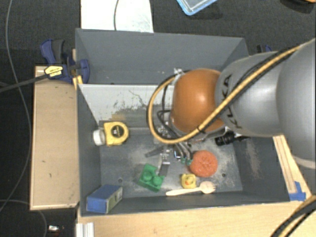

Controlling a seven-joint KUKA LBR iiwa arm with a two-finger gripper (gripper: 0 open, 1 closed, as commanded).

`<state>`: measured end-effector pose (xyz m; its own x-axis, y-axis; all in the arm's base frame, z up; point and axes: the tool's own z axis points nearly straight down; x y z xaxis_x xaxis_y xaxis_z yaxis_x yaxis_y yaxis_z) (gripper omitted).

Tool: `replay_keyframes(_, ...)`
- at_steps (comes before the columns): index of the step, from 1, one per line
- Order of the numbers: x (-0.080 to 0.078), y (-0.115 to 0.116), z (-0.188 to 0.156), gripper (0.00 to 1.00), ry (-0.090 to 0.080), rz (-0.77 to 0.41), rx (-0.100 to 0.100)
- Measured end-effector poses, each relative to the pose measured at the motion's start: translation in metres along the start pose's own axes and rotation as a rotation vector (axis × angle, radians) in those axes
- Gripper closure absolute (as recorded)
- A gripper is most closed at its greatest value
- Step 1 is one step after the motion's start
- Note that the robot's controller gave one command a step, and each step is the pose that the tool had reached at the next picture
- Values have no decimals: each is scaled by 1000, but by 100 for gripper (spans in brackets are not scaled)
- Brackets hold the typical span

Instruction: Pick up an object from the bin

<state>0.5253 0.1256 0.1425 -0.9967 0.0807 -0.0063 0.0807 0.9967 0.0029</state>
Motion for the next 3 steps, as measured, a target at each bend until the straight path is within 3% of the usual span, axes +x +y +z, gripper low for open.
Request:
replay_keyframes(1,-13,-39,41,0,-5,-166,-1)
replay_keyframes(2,11,-54,57,0,1,-151,-1)
replay_keyframes(3,3,-115,30,0,-5,-81,-1)
